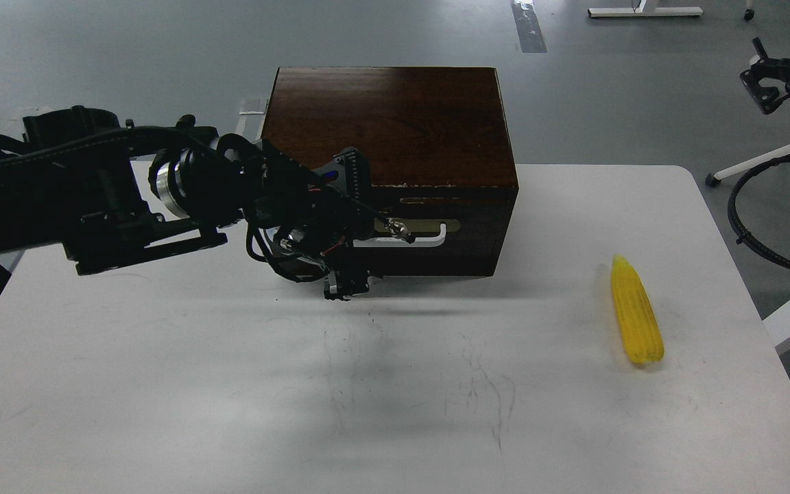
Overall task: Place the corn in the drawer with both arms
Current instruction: 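Grasp the white drawer handle with the left gripper, then pull the drawer out toward the robot with the left gripper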
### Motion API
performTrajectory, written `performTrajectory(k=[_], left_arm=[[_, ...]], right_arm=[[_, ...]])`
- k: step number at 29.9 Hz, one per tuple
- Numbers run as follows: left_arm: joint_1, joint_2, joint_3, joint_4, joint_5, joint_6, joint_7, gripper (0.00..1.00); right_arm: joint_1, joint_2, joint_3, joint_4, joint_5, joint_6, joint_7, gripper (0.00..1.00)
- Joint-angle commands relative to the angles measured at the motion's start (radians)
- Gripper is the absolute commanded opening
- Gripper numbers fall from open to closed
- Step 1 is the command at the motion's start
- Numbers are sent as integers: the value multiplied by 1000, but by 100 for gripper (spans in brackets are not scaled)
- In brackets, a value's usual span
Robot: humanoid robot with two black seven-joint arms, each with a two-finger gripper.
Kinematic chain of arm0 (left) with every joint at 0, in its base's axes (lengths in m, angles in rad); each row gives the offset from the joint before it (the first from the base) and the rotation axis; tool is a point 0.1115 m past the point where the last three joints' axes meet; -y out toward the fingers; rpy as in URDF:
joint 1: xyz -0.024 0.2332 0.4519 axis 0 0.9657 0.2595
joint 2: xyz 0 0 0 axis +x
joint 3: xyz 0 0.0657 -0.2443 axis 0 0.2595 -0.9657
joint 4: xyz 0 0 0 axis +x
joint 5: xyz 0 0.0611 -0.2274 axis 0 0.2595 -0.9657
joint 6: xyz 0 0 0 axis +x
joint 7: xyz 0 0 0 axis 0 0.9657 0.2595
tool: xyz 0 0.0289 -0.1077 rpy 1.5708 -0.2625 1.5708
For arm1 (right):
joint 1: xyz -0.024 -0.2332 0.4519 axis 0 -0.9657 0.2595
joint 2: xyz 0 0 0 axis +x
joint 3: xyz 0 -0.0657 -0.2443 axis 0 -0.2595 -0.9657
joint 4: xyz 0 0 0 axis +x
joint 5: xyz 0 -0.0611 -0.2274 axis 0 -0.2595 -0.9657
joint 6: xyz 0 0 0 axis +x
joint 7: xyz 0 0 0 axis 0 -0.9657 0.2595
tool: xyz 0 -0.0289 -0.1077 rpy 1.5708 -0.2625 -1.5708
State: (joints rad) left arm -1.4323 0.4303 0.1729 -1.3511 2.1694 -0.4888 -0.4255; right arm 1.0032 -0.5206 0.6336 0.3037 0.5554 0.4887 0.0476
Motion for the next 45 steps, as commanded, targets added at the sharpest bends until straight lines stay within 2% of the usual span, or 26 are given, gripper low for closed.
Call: performTrajectory(k=[1,16,45], left_arm=[[1,1,0,-23,0,0,-1,58],[-2,10,4,-46,0,0,-19,58],[-10,27,4,-128,-2,0,-22,58]], right_arm=[[0,-1,-2,0,0,0,0,100],[0,-1,0,0,0,0,0,100],[0,-3,-2,-5,0,0,0,100]])
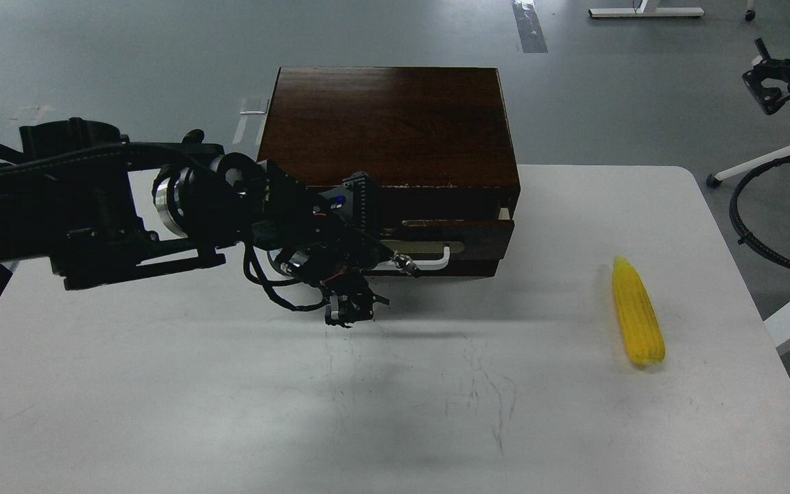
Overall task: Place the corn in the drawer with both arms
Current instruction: 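Pull the drawer out toward the robot with the left gripper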
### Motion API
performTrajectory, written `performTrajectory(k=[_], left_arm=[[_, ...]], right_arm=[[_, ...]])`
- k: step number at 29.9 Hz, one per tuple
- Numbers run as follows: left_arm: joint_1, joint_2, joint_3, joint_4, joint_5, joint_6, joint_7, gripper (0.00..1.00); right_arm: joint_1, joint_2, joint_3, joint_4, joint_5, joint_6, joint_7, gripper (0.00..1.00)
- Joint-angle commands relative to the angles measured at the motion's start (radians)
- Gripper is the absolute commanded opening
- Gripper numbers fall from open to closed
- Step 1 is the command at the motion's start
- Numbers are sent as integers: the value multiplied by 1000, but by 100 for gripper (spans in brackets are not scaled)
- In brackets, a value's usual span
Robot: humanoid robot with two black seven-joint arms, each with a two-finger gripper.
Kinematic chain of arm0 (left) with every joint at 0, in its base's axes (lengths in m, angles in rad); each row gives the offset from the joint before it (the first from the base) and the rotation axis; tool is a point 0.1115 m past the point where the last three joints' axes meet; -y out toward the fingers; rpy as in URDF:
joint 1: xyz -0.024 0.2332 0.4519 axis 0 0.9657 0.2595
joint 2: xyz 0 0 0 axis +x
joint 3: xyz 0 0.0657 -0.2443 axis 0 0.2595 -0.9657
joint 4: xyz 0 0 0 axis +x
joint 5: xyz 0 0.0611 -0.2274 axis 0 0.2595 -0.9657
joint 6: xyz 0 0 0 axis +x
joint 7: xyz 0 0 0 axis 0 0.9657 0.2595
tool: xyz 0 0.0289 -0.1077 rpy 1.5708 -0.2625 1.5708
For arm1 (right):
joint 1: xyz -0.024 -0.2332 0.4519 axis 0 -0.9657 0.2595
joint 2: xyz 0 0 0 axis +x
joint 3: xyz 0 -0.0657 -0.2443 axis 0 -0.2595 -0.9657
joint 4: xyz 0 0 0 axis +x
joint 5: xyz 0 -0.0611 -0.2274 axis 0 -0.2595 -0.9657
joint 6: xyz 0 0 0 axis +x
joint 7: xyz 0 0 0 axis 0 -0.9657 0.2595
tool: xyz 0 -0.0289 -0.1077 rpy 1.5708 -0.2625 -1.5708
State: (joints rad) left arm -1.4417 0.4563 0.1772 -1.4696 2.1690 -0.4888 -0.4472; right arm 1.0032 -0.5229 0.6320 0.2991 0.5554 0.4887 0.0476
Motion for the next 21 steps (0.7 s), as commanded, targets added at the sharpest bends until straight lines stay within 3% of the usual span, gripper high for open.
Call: performTrajectory(k=[1,21], left_arm=[[0,1,-1,-9,0,0,-1,58],[-2,18,-1,-69,-2,0,-5,58]], right_arm=[[0,0,0,0,0,0,0,100],[0,-6,-3,-2,0,0,0,100]])
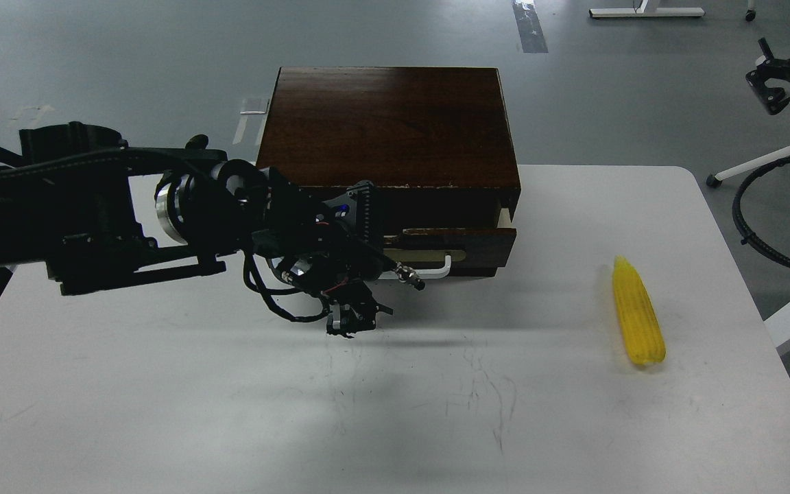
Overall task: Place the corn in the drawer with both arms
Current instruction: 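Pull the drawer out toward the robot with the left gripper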
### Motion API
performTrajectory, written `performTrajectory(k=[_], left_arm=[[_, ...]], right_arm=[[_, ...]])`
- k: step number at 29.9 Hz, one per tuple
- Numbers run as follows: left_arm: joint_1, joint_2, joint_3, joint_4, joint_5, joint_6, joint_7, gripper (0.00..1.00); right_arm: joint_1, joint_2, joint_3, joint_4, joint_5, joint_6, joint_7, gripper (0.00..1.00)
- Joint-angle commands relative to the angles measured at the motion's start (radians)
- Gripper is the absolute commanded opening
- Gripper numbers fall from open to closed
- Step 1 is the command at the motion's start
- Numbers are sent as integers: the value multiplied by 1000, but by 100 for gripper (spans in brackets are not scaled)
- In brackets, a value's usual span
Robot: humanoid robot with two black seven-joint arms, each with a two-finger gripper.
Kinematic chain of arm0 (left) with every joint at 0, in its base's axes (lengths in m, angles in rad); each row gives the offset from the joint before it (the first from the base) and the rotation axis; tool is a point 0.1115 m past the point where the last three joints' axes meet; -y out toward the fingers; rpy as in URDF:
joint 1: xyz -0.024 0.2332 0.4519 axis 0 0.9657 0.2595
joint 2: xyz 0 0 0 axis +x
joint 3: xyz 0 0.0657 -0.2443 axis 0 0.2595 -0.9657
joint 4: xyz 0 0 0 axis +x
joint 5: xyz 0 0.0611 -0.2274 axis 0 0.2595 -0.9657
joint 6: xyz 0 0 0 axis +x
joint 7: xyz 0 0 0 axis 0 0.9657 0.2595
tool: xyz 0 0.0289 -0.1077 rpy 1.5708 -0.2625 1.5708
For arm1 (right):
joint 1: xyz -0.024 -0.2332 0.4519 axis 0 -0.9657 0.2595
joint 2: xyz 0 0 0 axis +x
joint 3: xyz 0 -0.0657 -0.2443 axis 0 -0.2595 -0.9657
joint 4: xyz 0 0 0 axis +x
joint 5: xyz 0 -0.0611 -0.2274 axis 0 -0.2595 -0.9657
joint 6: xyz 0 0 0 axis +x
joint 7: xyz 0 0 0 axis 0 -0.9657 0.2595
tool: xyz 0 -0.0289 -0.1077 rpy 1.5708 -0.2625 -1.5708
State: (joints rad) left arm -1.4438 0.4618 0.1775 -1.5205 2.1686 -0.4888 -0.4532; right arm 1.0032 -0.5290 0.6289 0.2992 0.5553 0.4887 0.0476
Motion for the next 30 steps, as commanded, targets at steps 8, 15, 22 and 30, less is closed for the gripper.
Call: performTrajectory(k=[8,15,22,30], left_arm=[[0,18,-1,-33,0,0,1,58],[0,12,-1,-38,0,0,1,58],[2,24,-1,-76,0,0,1,58],[0,24,-3,-92,0,0,2,58]], right_arm=[[0,0,0,-2,0,0,0,100],[0,0,0,0,0,0,0,100],[0,-2,0,-2,0,0,0,100],[2,-2,0,0,0,0,0,100]])
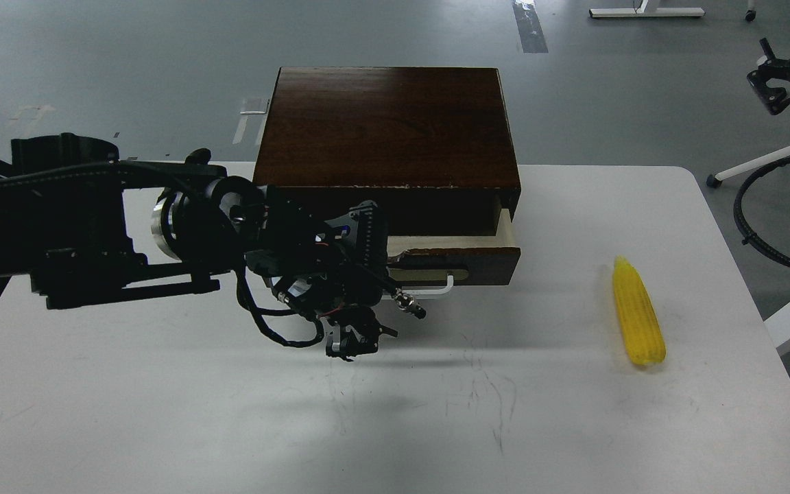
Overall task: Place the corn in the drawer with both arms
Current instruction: 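Pull the drawer out toward the robot with the left gripper, then release the handle and raise the left gripper away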
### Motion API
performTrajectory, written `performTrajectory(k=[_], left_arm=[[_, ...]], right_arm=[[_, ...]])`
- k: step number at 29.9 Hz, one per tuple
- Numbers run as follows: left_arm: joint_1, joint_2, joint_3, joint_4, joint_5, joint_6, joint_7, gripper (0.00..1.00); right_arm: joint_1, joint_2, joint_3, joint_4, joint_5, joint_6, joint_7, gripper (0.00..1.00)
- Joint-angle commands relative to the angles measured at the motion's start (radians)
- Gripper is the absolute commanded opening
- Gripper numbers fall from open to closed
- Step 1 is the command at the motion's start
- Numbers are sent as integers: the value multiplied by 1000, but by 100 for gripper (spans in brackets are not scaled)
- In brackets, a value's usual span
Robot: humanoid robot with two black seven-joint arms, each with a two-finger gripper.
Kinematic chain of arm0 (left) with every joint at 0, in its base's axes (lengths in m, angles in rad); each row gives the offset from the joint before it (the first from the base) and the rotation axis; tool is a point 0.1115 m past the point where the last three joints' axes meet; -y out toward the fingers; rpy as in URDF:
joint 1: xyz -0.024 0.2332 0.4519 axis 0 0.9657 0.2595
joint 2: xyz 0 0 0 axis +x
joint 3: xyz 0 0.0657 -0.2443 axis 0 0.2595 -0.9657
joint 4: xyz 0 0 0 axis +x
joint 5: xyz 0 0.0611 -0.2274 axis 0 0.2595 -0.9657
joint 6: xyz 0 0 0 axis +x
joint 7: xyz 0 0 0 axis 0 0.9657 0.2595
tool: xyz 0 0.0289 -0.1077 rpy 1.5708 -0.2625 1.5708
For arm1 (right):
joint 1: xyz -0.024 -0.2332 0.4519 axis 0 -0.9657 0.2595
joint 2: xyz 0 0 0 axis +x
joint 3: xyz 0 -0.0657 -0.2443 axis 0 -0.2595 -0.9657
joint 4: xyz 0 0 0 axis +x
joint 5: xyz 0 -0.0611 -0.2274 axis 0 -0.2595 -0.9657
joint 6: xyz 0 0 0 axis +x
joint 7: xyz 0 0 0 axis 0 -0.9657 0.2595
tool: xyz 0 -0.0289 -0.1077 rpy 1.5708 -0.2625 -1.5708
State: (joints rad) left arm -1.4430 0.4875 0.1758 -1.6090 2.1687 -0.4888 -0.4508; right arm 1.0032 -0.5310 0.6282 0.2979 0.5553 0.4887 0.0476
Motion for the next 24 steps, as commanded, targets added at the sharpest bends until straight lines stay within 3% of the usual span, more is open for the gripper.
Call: performTrajectory(k=[1,22,24], left_arm=[[-1,-1,-1,-5,0,0,0,58],[-5,0,-1,-48,0,0,0,58],[-19,3,-2,-48,-1,0,0,65]], right_arm=[[0,0,1,0,0,0,0,100],[1,-1,-1,-2,0,0,-2,100],[0,-7,-1,-2,0,0,0,100]])
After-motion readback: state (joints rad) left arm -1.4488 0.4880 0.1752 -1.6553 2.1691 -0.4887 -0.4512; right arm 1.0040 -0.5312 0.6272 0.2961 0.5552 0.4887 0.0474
